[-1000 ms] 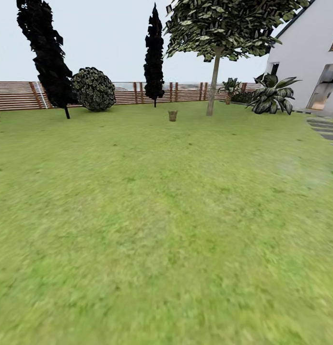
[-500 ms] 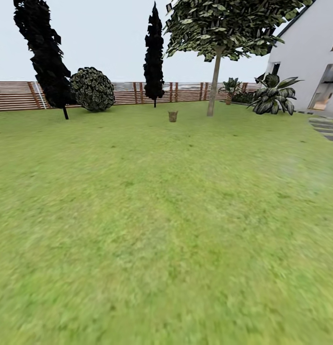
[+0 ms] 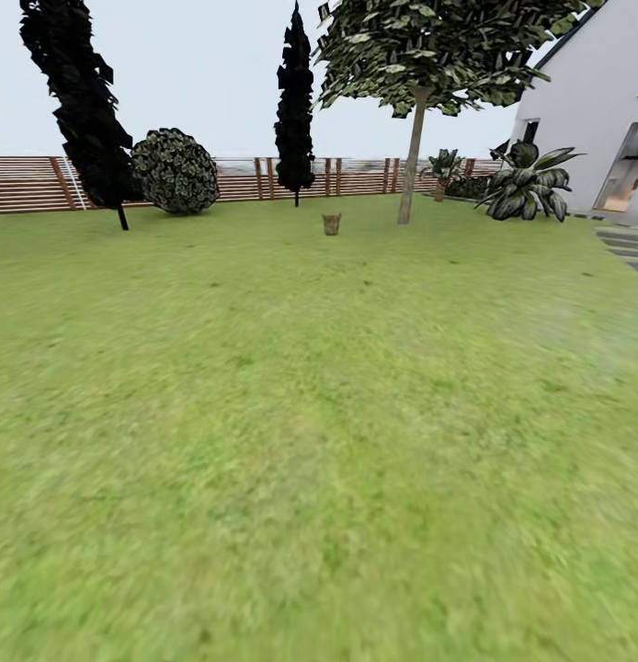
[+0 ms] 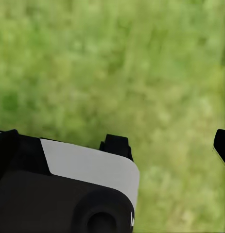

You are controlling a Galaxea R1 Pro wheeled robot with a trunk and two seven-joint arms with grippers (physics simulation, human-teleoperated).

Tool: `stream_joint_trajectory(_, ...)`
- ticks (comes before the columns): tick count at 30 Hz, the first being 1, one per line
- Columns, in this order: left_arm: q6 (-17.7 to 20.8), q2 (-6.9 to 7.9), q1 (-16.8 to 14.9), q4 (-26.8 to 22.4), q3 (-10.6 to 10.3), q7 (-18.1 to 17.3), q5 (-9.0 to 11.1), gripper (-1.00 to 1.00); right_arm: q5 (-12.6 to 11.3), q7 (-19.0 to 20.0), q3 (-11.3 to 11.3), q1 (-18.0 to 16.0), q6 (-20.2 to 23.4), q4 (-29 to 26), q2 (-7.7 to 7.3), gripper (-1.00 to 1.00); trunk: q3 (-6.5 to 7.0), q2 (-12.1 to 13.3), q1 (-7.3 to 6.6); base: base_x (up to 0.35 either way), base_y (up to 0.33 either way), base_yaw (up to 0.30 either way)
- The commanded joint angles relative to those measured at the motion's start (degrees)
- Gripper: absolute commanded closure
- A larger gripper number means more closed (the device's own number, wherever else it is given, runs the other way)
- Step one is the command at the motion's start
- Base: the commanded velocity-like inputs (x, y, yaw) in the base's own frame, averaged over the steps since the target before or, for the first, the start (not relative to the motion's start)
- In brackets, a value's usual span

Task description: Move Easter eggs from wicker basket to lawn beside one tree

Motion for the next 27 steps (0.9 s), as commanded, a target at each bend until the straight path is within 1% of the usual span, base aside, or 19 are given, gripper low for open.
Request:
stream_joint_trajectory(1, 0.09, 0.01, -0.06, 0.06, 0.34, 0.14, -0.07, -1.0, 0.23, 0.01, 0.07, -0.08, -0.31, 0.19, 0.0, -1.0, -0.05, -0.03, 0.03, 0.325, 0.0, 0.0)
stream_joint_trajectory(27, 0.04, -0.11, -0.04, 0.05, 0.26, 0.14, -0.07, -1.0, -0.3, 0.01, 0.07, -0.08, -0.28, 0.27, -0.27, -1.0, -0.05, -0.03, 0.03, 0.325, 0.0, 0.0)
